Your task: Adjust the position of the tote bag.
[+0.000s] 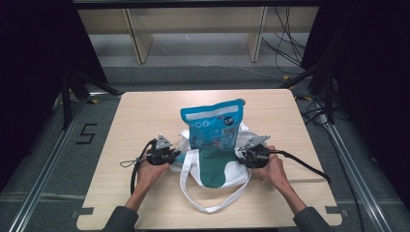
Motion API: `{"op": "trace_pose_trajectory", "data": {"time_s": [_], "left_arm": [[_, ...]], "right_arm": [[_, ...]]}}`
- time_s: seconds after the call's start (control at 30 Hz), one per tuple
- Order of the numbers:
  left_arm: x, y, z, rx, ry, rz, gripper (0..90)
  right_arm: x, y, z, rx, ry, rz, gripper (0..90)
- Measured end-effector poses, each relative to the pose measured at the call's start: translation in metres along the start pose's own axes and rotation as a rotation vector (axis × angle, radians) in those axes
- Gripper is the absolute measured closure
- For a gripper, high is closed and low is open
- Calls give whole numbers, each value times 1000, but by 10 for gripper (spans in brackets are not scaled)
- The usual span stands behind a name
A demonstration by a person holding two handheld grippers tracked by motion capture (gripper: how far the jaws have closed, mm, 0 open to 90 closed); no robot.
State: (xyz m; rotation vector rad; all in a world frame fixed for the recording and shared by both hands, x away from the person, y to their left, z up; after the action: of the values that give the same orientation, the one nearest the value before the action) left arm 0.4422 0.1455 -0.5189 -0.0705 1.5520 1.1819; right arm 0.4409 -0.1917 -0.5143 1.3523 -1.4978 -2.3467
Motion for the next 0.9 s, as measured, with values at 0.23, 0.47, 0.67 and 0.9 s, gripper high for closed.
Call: {"op": "trace_pose_trajectory", "data": {"time_s": [0.23,0.47,0.67,0.9], "left_arm": [[-3,12,5,-12,13,-16,689],[-12,57,2,-24,49,-97,602],[-25,88,-47,69,34,-246,750],[-40,61,-101,229,-18,-222,801]], "right_arm": [[-1,1,-4,-9,4,-20,884],[0,3,-3,-9,-10,-26,882],[0,4,-3,-4,-11,-33,878],[1,5,-1,-16,-44,-34,862]]}}
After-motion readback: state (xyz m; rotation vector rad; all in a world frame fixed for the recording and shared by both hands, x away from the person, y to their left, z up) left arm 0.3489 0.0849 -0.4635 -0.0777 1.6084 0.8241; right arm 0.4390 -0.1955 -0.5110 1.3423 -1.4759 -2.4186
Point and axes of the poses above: each handheld gripper's, and its own axes: y roughly backward along the jaws, x roughly out of its underside, z roughly to its left, the point moved 2 cm from there along -y, roughly forward along the jaws, and after that the axes turned 11 degrees about -y, right-handed, at the moved point
